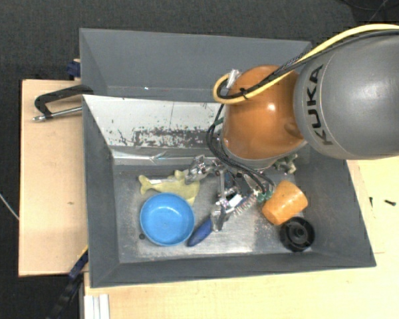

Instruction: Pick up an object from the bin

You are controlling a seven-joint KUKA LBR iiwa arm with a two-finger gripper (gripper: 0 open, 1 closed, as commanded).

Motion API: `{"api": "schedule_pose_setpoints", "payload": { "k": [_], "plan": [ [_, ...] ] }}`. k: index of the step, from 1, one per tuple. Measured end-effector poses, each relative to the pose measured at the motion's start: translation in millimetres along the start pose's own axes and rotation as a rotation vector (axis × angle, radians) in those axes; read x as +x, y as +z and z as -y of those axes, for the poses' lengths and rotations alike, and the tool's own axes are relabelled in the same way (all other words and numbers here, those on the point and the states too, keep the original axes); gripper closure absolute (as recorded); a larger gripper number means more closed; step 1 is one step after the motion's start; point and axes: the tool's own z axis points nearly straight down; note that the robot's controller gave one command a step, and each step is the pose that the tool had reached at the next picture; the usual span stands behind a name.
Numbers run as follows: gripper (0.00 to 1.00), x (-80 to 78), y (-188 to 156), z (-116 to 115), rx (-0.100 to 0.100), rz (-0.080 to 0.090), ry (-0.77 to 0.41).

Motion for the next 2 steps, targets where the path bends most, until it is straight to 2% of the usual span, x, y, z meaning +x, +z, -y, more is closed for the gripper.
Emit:
{"api": "schedule_pose_setpoints", "payload": {
  "k": [1,2],
  "plan": [
    [0.0,-47.3,90.1,-30.4,0.0,0.005,-0.152],
    [1.0,-51.4,85.2,-32.0,-0.002,0.021,-0.151]
  ]
}}
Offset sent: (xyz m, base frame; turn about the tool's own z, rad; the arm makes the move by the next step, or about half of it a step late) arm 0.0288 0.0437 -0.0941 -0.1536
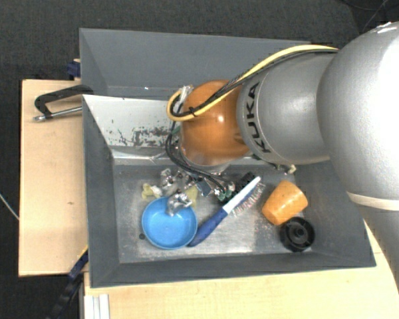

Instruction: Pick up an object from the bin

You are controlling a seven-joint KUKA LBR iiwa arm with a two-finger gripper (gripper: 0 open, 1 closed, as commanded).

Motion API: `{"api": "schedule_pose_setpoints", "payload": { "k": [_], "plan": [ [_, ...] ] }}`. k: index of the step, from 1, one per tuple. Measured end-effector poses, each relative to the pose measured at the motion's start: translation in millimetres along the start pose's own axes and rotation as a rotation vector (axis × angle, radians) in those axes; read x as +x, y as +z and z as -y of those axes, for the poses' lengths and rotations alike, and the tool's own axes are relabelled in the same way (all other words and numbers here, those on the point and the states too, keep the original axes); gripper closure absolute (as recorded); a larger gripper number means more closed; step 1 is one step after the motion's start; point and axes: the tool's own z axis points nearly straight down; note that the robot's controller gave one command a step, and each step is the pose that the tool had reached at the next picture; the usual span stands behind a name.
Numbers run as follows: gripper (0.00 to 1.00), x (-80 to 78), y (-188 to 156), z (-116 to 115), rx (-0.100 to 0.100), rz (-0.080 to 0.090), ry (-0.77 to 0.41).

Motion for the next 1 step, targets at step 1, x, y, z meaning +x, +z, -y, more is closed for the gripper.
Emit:
{"api": "schedule_pose_setpoints", "payload": {
  "k": [1],
  "plan": [
    [1.0,24.2,-131.4,9.2,0.004,-0.013,-0.016]
  ]
}}
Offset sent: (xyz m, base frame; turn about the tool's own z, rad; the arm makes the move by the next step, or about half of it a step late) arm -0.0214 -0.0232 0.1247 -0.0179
